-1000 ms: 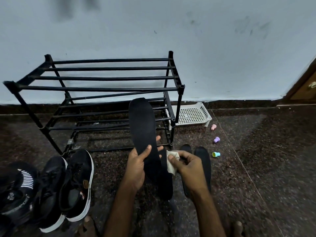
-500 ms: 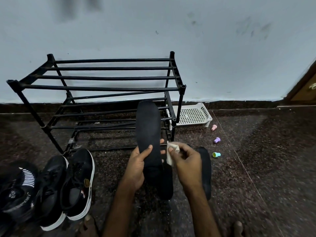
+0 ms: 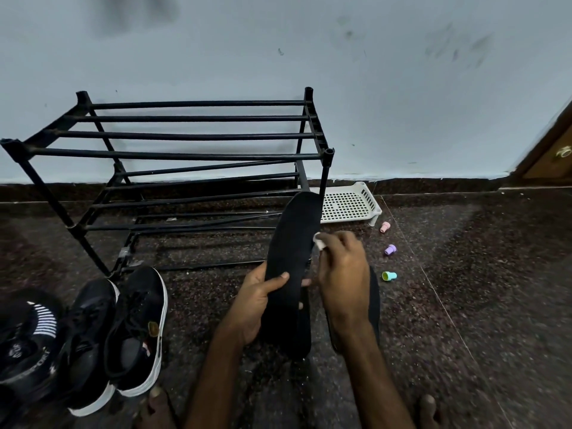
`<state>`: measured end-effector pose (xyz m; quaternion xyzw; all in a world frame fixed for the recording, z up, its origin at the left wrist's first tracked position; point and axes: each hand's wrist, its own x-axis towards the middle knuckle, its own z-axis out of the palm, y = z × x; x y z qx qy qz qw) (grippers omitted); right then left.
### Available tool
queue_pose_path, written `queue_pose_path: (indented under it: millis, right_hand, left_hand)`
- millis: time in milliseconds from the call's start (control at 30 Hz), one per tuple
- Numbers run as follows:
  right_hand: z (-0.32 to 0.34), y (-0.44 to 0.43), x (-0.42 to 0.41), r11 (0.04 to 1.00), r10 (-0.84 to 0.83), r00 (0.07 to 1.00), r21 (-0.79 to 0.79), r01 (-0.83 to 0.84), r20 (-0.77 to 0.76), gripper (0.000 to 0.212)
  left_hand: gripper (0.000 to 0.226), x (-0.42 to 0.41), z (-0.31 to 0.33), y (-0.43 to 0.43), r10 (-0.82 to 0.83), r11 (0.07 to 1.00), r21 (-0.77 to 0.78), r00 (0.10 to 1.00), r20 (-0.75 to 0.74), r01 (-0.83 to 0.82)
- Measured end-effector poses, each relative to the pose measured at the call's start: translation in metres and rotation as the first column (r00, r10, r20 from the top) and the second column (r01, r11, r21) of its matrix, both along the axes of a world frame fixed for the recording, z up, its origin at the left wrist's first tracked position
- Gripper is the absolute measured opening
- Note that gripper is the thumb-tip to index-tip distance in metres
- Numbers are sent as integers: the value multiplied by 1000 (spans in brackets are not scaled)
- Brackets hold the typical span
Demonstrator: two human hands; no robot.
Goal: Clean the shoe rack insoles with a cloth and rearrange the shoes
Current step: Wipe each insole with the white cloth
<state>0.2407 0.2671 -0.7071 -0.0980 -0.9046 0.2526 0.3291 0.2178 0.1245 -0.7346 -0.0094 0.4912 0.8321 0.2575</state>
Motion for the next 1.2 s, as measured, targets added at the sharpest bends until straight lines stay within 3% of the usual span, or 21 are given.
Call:
queue_pose_path:
  millis: [100,167,233,300,400,500,567,633,767,867,933,1000,1067,1133,1200]
  right_hand:
    - [7,1,5,993,12,993,-118,-26,-115,32]
    - [14,-11,5,993,100,990,-52,-105,-102,33]
    - [15,-21,2,982,189,982,-7,-189,20,32]
    - [12,-20,1,964,266,942,-70,-257,206,30]
    - [11,-3,8,977,214,890,-86,-196,403,24]
    - [20,6,13,990,109,947,-116,-76,304,28]
    - [24,2,8,975,131,980,-199,-100,147,32]
    - [24,-7,3,965,194,977,-199,-174,88,34]
    - [8,-16,0,965,259,946,-83,-248,195,34]
    - [0,-6,3,933,353,895,-179,-314,273,41]
    - [0,-2,8,908,374,895,-290,-301,244,40]
    - [2,0,11,856,325,939,-455,-244,108,31]
    - [1,1,12,735,243,970,-657,-169,22,20]
    - [-3,3,13,574,187,982,-814,-95,17,13]
    - [-8,6,15,480,153,988,-876,-41,38,10]
  left_hand:
    - [31,1,-2,1,-2,1000,3,1000,-4,2]
    - [31,3,-1,3,-7,1000,0,1000,-11,7]
    - [31,3,-1,4,2,1000,-7,1000,-16,-2]
    - [31,2,-2,4,34,999,-18,999,-10,-34]
    - [35,1,-5,1,56,998,13,998,40,-56]
    - [40,2,-3,-1,14,994,107,996,87,-23]
    - [42,2,-2,-1,2,991,132,996,90,-14]
    - [41,2,-2,0,14,988,151,996,92,-28]
    - [35,3,0,-2,17,991,133,998,64,-26]
    - [35,2,-4,-5,20,991,132,997,74,-29]
    - [33,1,-5,-6,22,988,149,996,90,-36]
    - [35,1,-4,-5,7,989,146,996,90,-21]
    - [35,1,-2,-3,-15,988,156,997,82,2]
    - [35,-1,-3,-3,-16,987,158,995,96,0]
    - [45,-3,-9,-4,-19,988,156,988,153,-5]
